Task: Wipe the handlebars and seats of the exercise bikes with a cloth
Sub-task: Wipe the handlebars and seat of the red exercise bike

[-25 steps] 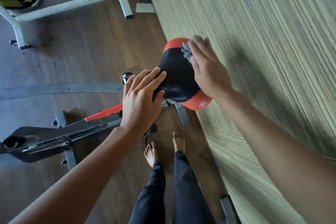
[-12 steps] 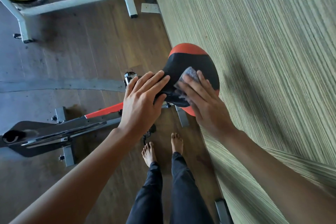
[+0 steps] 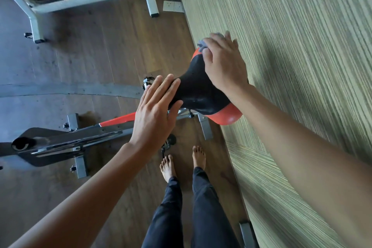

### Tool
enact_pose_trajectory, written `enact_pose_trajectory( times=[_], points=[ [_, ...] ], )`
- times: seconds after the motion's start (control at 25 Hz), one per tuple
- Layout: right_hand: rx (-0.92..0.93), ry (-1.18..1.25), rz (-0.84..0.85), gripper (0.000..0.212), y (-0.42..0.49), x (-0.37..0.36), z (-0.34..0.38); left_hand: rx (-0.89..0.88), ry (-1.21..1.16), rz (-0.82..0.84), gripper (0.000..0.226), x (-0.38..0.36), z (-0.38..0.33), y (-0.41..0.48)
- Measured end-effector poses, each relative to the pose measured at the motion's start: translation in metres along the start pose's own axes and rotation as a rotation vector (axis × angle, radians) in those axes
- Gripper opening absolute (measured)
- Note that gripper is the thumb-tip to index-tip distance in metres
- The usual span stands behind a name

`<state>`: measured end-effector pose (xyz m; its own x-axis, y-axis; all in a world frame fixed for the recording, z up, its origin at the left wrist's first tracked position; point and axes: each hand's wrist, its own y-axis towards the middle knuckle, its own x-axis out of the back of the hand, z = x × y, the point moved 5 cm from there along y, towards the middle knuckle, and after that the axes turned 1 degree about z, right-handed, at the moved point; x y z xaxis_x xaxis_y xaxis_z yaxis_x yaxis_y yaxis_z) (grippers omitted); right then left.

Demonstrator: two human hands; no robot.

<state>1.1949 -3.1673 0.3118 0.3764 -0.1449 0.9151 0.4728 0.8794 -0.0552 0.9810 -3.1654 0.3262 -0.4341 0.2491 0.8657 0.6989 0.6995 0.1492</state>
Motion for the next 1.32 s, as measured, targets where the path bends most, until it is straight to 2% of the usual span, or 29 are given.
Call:
enact_pose_trajectory(
  times=[0.12,0.24,0.32,0.4,0.56,0.68,0.76,0.84,0.92,1.08,1.2,1.32],
  points=[
    [0.23,0.032,-0.006,0.034,-0.033,-0.005,0.023,0.011,-0.021,-0.015,0.046,-0.001,0.001,0.004],
    [0.322,0.118,-0.01,0.037,-0.084,-0.002,0.023,-0.007,-0.03,-0.006,0.046,0.0,0.001,0.001],
    [0.362,0.065,-0.02,0.04,-0.11,0.001,0.012,-0.014,-0.04,0.006,0.047,0.0,0.0,-0.001],
    [0.337,0.007,-0.056,0.04,-0.109,0.003,0.0,0.0,-0.052,0.009,0.047,-0.001,0.001,0.001],
    [0.148,0.01,-0.07,0.038,-0.047,0.005,0.003,0.038,-0.055,0.016,0.047,0.001,0.001,0.007],
    [0.125,-0.035,0.113,0.041,-0.003,-0.002,0.014,0.069,-0.066,0.029,0.047,0.0,-0.001,0.006],
    [0.171,-0.098,0.275,0.045,0.015,-0.008,0.026,0.081,-0.06,0.042,0.047,0.0,-0.001,0.007],
    [0.233,-0.145,0.346,0.046,0.02,-0.011,0.04,0.088,-0.056,0.049,0.047,0.0,-0.002,0.007],
    [0.256,-0.147,0.275,0.044,0.014,-0.01,0.044,0.093,-0.07,0.051,0.047,0.001,-0.003,0.007],
    [0.192,-0.087,-0.123,0.033,-0.037,-0.004,0.029,0.071,-0.071,0.046,0.046,0.0,-0.003,0.003],
    [-0.067,0.002,-0.298,0.039,-0.088,-0.012,0.031,0.067,-0.077,0.021,0.046,-0.001,-0.004,0.001],
    [-0.243,0.088,-0.364,0.044,-0.124,-0.036,0.052,0.05,-0.092,0.036,0.047,0.0,-0.004,0.002]
  ],
)
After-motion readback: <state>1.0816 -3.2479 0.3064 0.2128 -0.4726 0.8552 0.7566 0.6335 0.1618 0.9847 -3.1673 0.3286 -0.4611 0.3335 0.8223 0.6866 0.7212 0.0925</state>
